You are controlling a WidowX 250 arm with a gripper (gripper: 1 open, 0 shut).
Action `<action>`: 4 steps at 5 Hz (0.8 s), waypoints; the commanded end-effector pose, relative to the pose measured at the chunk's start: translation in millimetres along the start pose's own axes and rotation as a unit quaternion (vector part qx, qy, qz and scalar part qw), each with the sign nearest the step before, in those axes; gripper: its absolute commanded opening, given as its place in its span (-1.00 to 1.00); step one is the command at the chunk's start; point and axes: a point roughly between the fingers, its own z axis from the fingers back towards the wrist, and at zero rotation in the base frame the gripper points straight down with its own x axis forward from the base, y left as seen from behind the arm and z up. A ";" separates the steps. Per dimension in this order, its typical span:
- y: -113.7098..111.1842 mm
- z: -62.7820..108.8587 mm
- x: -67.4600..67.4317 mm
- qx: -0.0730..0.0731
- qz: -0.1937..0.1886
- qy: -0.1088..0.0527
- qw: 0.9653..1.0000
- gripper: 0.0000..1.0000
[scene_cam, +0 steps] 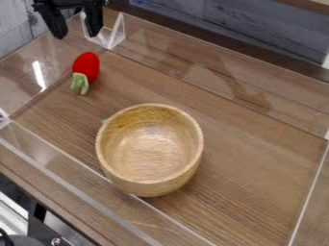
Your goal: Move the red object to the left side of the table
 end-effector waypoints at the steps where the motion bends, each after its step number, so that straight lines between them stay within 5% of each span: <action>1: -8.5 15.6 5.9 0.007 -0.015 -0.031 0.999 1.00; 4: -3.0 13.3 27.1 0.001 -0.069 -0.019 0.997 1.00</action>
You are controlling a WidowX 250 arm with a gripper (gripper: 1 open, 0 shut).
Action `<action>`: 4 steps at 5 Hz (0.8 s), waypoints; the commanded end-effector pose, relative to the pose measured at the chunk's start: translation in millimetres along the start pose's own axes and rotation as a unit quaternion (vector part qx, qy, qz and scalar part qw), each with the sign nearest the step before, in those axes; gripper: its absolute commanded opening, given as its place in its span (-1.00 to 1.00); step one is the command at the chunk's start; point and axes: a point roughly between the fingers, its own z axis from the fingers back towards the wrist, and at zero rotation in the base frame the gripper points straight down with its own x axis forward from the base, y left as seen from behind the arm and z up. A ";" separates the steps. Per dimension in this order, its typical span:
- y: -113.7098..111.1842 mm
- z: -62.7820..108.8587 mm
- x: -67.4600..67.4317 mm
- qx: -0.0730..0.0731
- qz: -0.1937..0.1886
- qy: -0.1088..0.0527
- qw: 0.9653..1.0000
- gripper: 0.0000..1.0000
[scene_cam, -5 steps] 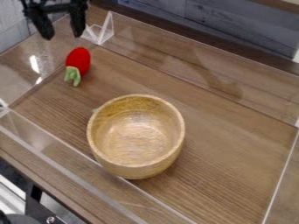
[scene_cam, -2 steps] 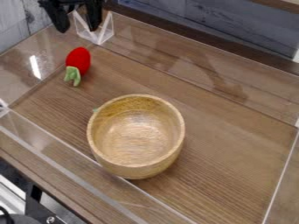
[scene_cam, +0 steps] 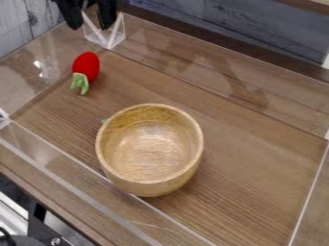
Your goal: Move the red object to the left side of the table
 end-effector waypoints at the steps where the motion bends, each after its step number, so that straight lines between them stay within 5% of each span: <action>1: -7.4 28.6 0.4 0.002 -0.019 -0.030 0.999 1.00; 4: -22.2 41.1 0.5 -0.011 -0.047 -0.027 0.998 1.00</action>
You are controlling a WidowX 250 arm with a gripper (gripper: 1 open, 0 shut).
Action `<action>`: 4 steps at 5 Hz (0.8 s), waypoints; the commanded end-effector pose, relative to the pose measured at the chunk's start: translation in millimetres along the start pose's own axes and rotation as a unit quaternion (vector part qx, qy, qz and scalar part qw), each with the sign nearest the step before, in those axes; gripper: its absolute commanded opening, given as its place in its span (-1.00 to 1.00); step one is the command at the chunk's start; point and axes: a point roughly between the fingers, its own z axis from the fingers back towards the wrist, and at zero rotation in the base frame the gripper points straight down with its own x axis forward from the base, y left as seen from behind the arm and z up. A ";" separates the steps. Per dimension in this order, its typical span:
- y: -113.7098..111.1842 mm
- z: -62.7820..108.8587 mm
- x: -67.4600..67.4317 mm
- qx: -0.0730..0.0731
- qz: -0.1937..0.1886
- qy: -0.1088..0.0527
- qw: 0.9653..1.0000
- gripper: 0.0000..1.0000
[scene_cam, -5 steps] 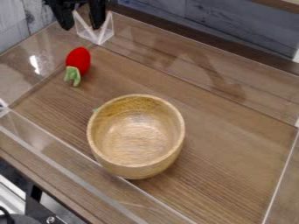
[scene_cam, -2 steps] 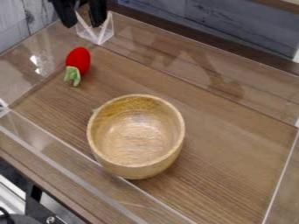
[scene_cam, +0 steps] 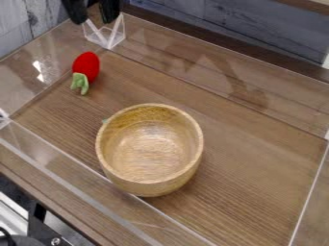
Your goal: Move the red object to the left side of the table
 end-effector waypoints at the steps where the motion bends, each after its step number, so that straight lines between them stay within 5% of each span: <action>1: -12.0 35.6 -2.2 0.009 -0.023 -0.040 0.999 1.00; 3: -23.3 48.0 -10.7 0.001 -0.047 -0.030 0.998 1.00; 4: -36.9 46.4 -3.6 -0.005 -0.039 -0.031 0.999 -1.00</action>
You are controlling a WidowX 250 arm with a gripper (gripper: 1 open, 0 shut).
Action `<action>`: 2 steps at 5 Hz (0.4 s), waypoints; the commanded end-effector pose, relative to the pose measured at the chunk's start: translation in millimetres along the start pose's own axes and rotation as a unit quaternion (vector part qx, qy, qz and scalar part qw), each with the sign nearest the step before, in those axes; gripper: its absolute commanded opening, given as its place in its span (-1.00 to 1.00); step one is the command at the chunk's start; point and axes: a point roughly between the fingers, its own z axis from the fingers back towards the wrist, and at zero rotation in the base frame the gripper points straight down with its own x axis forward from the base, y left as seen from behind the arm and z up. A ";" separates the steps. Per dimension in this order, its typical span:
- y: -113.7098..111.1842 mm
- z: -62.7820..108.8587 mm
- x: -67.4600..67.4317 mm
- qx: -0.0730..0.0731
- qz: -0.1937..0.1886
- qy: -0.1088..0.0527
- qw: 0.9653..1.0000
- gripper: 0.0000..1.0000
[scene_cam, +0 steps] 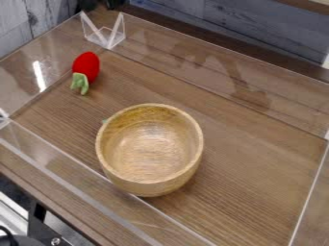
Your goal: Move the red object to the left side of the table
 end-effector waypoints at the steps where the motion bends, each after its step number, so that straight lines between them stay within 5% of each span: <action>1: -28.8 21.3 10.7 0.010 -0.006 -0.044 0.999 -1.00; 2: -60.7 17.3 21.7 0.004 -0.027 -0.034 0.999 -1.00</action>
